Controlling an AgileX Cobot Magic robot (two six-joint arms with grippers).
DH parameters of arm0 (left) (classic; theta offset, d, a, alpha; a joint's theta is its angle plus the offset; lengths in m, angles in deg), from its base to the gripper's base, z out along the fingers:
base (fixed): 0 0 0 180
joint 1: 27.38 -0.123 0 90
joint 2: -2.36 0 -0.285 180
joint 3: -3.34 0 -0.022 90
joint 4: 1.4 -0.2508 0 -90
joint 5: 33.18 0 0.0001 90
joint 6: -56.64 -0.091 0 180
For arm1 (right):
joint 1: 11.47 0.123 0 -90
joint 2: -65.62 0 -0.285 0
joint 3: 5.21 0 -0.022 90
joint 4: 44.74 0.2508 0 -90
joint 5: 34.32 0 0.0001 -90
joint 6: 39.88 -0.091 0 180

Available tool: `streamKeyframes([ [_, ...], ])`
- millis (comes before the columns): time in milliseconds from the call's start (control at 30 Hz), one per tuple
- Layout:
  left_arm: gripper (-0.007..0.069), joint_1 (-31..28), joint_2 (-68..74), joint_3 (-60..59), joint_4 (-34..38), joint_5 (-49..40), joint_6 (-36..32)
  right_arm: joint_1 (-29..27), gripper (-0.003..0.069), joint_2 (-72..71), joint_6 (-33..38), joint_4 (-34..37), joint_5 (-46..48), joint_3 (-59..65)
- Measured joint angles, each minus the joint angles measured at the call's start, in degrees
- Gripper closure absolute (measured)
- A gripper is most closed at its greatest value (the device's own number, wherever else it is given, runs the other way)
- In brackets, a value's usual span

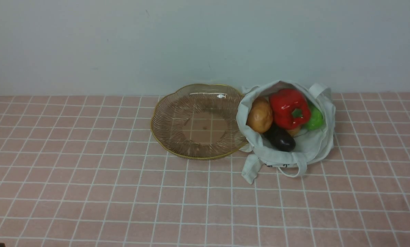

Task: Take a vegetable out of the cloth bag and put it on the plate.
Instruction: Use the right arm to grab a bell peppers from the bag

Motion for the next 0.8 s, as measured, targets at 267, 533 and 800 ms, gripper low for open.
streamKeyframes([
  [267, 0.0629, 0.0, 0.0, 0.0, 0.0, 0.0, 0.0, 0.0, 0.0675, 0.0, 0.0, 0.0, 0.0, 0.0],
  [533, 0.0629, 0.0, 0.0, 0.0, 0.0, 0.0, 0.0, 0.0, 0.0675, 0.0, 0.0, 0.0, 0.0, 0.0],
  [800, 0.0629, 0.0, 0.0, 0.0, 0.0, 0.0, 0.0, 0.0, 0.0675, 0.0, -1.0, 1.7, 0.0, 0.0],
])
